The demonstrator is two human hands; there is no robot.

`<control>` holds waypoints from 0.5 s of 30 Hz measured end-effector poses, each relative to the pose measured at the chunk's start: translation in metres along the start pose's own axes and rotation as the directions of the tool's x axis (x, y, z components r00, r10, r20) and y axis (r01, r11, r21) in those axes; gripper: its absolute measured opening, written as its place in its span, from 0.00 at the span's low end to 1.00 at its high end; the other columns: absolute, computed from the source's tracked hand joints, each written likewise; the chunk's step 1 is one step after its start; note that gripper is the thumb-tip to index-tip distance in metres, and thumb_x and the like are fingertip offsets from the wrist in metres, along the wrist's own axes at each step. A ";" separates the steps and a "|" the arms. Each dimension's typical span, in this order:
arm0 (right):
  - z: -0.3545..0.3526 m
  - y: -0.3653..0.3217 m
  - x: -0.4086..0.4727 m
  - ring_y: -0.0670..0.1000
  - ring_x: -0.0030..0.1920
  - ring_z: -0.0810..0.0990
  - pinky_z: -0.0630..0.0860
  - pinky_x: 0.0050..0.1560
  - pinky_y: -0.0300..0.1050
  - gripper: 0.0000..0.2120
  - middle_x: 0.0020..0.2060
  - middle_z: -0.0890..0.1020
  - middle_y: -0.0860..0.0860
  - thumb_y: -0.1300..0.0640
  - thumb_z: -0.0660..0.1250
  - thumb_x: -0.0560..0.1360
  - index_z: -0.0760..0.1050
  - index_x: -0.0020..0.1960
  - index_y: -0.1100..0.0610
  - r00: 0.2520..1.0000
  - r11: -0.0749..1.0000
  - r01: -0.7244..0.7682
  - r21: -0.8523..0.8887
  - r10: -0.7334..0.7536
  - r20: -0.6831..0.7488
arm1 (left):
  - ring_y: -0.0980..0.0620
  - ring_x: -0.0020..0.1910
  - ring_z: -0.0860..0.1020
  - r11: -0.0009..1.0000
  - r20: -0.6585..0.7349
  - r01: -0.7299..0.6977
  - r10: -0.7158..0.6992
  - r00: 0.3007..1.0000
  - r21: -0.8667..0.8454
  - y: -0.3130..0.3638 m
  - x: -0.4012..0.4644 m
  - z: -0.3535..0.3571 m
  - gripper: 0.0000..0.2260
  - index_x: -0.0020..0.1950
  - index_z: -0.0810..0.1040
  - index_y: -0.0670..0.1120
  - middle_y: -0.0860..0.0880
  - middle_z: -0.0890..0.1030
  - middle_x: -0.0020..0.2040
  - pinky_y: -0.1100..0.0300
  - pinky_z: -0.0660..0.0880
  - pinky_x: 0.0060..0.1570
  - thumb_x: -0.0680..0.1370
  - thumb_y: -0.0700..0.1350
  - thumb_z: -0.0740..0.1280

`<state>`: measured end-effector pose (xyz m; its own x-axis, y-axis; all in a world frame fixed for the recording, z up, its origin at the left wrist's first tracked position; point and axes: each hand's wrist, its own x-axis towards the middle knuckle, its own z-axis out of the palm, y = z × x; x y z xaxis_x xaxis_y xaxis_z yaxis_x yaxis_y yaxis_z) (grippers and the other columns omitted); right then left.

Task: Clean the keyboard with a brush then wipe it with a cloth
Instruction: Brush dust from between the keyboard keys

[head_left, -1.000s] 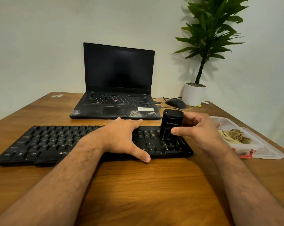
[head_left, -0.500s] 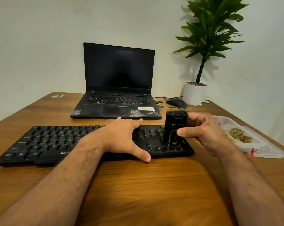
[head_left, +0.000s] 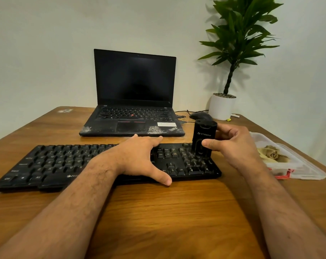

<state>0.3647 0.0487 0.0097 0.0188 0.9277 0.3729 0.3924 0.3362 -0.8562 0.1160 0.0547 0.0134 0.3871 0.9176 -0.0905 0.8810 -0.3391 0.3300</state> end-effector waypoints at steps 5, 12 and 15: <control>0.005 -0.005 -0.013 0.41 0.51 0.85 0.80 0.48 0.38 0.22 0.47 0.87 0.40 0.65 0.77 0.69 0.82 0.54 0.41 0.988 0.999 0.003 0.041 -0.010 0.153 | 0.47 0.80 0.51 1.000 -0.011 -0.007 0.006 1.000 -0.015 -0.002 0.003 0.001 0.58 0.82 0.51 0.56 0.57 0.60 0.79 0.48 0.42 0.77 0.59 0.70 0.76; 0.010 -0.005 -0.028 0.41 0.48 0.85 0.80 0.41 0.34 0.22 0.44 0.87 0.42 0.58 0.80 0.68 0.79 0.55 0.39 0.998 0.998 -0.060 0.025 0.060 -0.018 | 0.56 0.77 0.60 0.998 -0.064 -0.063 0.063 0.996 -0.006 -0.015 0.011 0.007 0.59 0.81 0.53 0.54 0.58 0.64 0.78 0.48 0.40 0.78 0.58 0.75 0.73; 0.011 -0.007 -0.027 0.36 0.46 0.80 0.72 0.36 0.29 0.23 0.44 0.83 0.39 0.57 0.79 0.70 0.79 0.63 0.44 0.989 0.994 -0.071 -0.080 0.060 -0.134 | 0.55 0.77 0.60 0.999 -0.055 -0.049 0.049 0.997 -0.006 -0.018 0.013 0.008 0.60 0.81 0.53 0.55 0.58 0.63 0.78 0.47 0.41 0.79 0.56 0.77 0.72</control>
<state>0.3513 0.0231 0.0021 0.1656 0.9161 0.3651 0.4624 0.2549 -0.8492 0.1070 0.0708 -0.0015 0.4141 0.9100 -0.0220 0.8592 -0.3828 0.3395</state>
